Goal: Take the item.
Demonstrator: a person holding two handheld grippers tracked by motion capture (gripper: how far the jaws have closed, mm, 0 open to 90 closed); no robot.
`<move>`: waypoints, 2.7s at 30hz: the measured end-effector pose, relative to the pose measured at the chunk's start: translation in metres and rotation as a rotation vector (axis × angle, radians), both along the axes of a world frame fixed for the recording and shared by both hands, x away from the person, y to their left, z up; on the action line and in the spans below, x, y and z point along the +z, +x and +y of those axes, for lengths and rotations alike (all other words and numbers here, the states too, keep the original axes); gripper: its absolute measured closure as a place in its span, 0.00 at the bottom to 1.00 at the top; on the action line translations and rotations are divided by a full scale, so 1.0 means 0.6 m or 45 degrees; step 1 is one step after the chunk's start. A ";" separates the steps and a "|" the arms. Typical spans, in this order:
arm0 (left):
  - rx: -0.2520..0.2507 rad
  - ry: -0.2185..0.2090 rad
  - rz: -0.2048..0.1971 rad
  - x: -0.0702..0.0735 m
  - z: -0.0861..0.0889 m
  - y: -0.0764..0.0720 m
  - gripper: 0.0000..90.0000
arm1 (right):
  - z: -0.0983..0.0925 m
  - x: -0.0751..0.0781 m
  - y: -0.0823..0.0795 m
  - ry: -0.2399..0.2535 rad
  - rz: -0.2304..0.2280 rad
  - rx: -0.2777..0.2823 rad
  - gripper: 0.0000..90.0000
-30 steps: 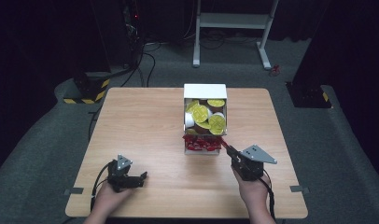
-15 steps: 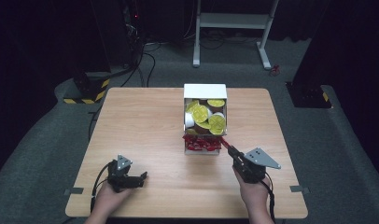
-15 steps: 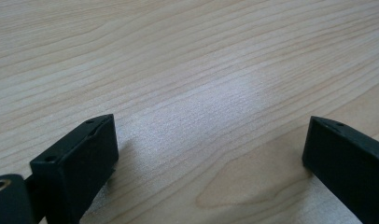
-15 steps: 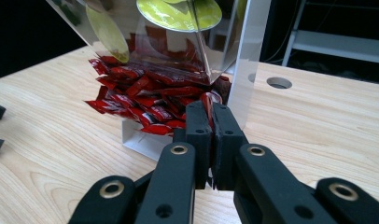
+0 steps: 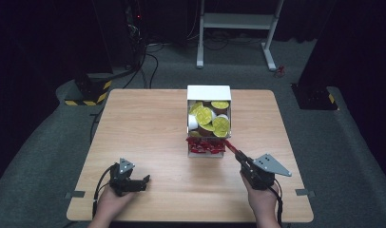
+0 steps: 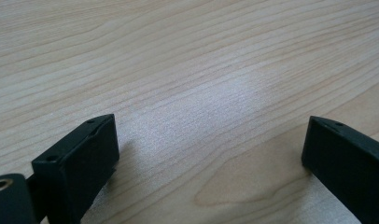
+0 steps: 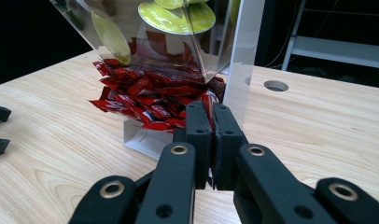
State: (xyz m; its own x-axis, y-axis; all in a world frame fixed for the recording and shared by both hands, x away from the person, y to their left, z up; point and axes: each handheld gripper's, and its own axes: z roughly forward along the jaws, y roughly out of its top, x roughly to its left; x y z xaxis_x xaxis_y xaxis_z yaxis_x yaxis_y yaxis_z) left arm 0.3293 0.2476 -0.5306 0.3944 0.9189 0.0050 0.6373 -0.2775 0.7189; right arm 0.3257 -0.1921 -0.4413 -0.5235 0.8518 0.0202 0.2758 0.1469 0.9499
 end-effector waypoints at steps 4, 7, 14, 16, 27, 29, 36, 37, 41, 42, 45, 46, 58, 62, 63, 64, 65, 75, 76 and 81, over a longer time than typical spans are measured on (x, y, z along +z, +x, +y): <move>-0.007 0.002 0.000 0.000 0.001 0.001 0.04 | -0.006 0.002 -0.006 0.011 -0.004 -0.012 0.98; -0.014 0.006 0.002 0.000 0.001 0.002 0.04 | -0.009 0.003 -0.012 0.016 -0.006 -0.016 0.98; -0.016 0.006 0.006 0.000 0.001 0.003 0.04 | -0.015 0.007 -0.021 0.022 -0.014 -0.024 0.98; -0.015 0.005 0.006 0.000 0.001 0.003 0.04 | -0.016 0.007 -0.022 0.023 -0.017 -0.026 0.98; -0.016 0.006 0.008 0.000 0.001 0.003 0.04 | -0.020 0.008 -0.025 0.031 -0.020 -0.037 0.98; -0.016 0.006 0.008 0.000 0.001 0.003 0.03 | -0.022 0.008 -0.025 0.035 -0.023 -0.037 0.98; -0.016 0.004 0.009 0.000 0.001 0.003 0.03 | -0.029 0.012 -0.029 0.052 -0.025 -0.047 0.98; -0.016 0.004 0.009 0.000 0.001 0.003 0.03 | -0.030 0.013 -0.030 0.051 -0.029 -0.052 0.98; -0.016 0.004 0.009 0.000 0.001 0.003 0.03 | -0.036 0.014 -0.030 0.055 -0.033 -0.061 0.98; -0.016 0.004 0.009 0.000 0.001 0.003 0.03 | -0.038 0.015 -0.030 0.054 -0.031 -0.062 0.98; -0.016 0.004 0.009 0.000 0.001 0.003 0.03 | -0.044 0.016 -0.029 0.064 -0.038 -0.073 0.98; -0.016 0.004 0.009 0.000 0.001 0.003 0.03 | -0.046 0.017 -0.029 0.058 -0.043 -0.073 0.98; -0.016 0.005 0.008 0.000 0.001 0.003 0.03 | -0.058 0.016 -0.025 0.059 -0.042 -0.103 0.98; -0.016 0.007 0.006 0.000 0.000 0.004 0.03 | -0.060 0.014 -0.020 0.057 -0.040 -0.110 0.98; -0.012 0.010 0.003 0.000 0.000 0.003 0.03 | -0.061 0.013 -0.019 0.059 -0.043 -0.112 0.98; -0.011 0.011 0.001 0.000 0.000 0.003 0.03 | -0.062 0.013 -0.018 0.052 -0.041 -0.112 0.98; -0.011 0.011 0.002 0.000 0.000 0.003 0.03 | -0.062 0.013 -0.017 0.054 -0.041 -0.115 0.98; -0.011 0.011 0.000 0.000 0.000 0.004 0.03 | -0.077 0.013 0.003 0.037 -0.046 -0.153 0.98; -0.012 0.011 0.001 0.000 0.000 0.004 0.03 | -0.078 0.012 0.005 0.035 -0.049 -0.156 0.98; -0.012 0.011 0.000 0.000 0.000 0.003 0.03 | -0.083 0.011 0.015 0.035 -0.047 -0.170 0.98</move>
State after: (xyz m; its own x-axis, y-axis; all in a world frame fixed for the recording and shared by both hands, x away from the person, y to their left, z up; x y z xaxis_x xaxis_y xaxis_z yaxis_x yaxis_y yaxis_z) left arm 0.3314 0.2475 -0.5307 0.4031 0.9151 0.0127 0.6344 -0.2895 0.7168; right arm 0.3349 -0.2417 -0.4348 -0.4061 0.9134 0.0272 0.2560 0.0851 0.9629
